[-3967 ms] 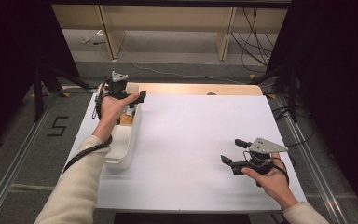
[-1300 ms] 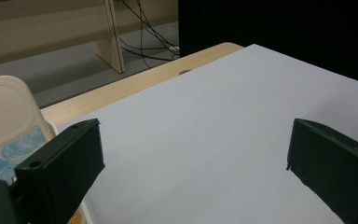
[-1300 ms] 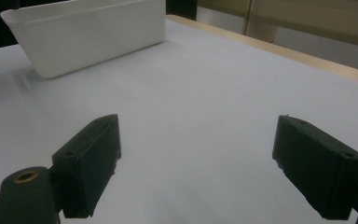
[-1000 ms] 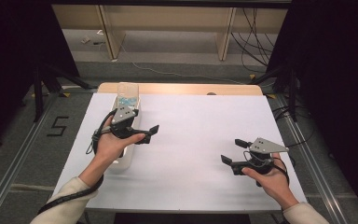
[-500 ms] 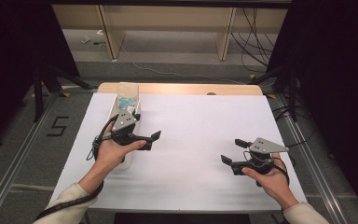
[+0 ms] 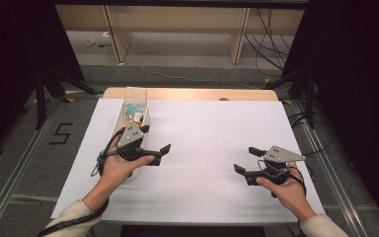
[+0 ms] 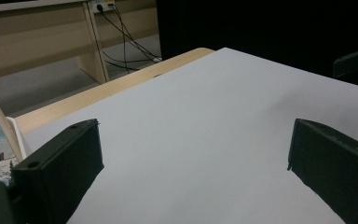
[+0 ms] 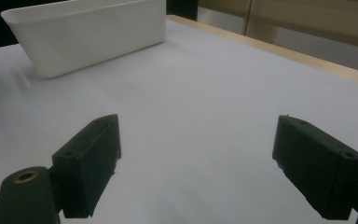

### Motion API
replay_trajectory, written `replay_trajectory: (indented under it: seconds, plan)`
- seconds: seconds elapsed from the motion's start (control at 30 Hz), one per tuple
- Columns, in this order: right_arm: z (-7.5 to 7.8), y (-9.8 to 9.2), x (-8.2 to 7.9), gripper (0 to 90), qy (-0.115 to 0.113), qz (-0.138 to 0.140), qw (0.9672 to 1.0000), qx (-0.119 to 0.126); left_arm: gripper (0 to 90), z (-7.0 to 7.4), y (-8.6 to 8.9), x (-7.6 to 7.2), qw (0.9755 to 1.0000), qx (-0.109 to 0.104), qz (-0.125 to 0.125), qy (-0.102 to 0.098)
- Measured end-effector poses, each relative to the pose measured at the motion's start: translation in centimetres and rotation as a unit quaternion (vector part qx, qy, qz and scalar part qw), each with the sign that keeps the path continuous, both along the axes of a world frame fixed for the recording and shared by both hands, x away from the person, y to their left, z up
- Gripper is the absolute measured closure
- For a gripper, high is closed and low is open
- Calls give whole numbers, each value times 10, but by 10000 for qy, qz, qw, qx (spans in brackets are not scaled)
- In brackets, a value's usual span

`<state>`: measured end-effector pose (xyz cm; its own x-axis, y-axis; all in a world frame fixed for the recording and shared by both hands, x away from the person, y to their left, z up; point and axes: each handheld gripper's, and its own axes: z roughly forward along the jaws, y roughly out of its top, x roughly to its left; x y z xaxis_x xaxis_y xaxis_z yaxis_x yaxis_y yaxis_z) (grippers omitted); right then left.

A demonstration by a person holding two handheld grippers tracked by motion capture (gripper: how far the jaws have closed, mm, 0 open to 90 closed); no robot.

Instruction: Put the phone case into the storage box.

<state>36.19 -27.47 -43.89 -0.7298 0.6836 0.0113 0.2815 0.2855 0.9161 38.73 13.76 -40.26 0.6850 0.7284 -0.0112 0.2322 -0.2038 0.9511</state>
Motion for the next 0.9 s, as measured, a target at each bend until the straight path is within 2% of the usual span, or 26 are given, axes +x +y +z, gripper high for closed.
replay_trajectory:
  seconds: [0.9]
  plan:
    - [0, 0, 0, 160, 1, 7, 10000, 7, 23, -12, -1, -14, 9999, 155, -59, -5]
